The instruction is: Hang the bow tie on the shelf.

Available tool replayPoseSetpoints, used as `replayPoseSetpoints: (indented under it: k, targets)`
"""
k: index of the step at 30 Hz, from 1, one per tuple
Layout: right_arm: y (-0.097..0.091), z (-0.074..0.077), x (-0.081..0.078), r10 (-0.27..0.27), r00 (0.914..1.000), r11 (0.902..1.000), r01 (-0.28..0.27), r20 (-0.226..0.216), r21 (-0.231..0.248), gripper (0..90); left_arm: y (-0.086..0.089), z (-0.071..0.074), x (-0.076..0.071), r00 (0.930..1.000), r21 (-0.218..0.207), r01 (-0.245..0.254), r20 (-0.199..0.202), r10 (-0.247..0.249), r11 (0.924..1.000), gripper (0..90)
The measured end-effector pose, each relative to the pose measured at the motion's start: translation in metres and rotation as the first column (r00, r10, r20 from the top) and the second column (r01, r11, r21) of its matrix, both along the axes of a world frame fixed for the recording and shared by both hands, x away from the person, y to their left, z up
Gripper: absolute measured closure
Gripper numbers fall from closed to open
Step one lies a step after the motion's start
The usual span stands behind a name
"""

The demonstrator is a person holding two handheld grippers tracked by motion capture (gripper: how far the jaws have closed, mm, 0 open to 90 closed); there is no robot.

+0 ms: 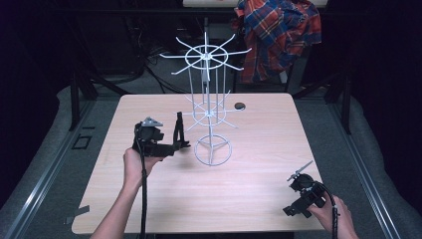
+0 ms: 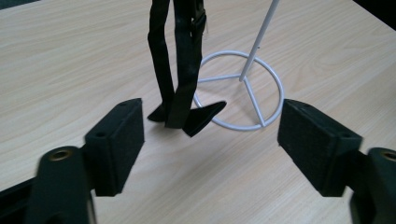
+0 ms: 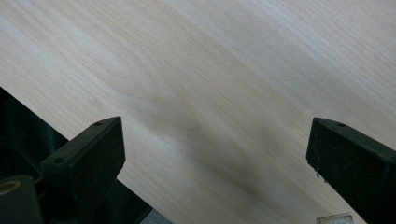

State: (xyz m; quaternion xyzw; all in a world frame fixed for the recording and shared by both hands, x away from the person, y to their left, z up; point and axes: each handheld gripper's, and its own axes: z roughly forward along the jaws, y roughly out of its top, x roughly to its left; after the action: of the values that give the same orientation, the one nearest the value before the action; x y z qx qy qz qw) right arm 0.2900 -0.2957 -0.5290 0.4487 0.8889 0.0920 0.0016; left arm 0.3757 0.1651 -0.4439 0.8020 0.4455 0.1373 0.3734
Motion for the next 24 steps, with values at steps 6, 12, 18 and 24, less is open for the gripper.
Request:
replayPoseSetpoints:
  k: [6,12,18,24]
  targets:
    - [0.001,0.0,-0.001,-0.005,1.0,0.9999,0.005,0.007,0.013,4.0,0.009,0.003,-0.012,0.9998,0.041,-0.019,-0.001,0.019,0.999,14.6]
    - [0.002,0.0,-0.001,-0.012,0.9998,0.9998,0.011,0.017,0.016,4.0,0.019,0.001,-0.02,0.9985,0.059,-0.05,-0.02,0.051,0.997,5.5]
    - [0.003,0.001,0.0,0.005,0.9999,1.0,-0.005,0.011,0.0,4.0,0.026,-0.001,-0.027,0.9966,0.07,-0.065,-0.046,0.068,0.9954,0.1]
    - [0.003,0.002,0.0,0.016,0.9998,0.9998,-0.016,0.012,-0.01,4.0,0.033,-0.014,-0.03,0.9926,0.12,-0.049,-0.105,0.062,0.9916,0.1]
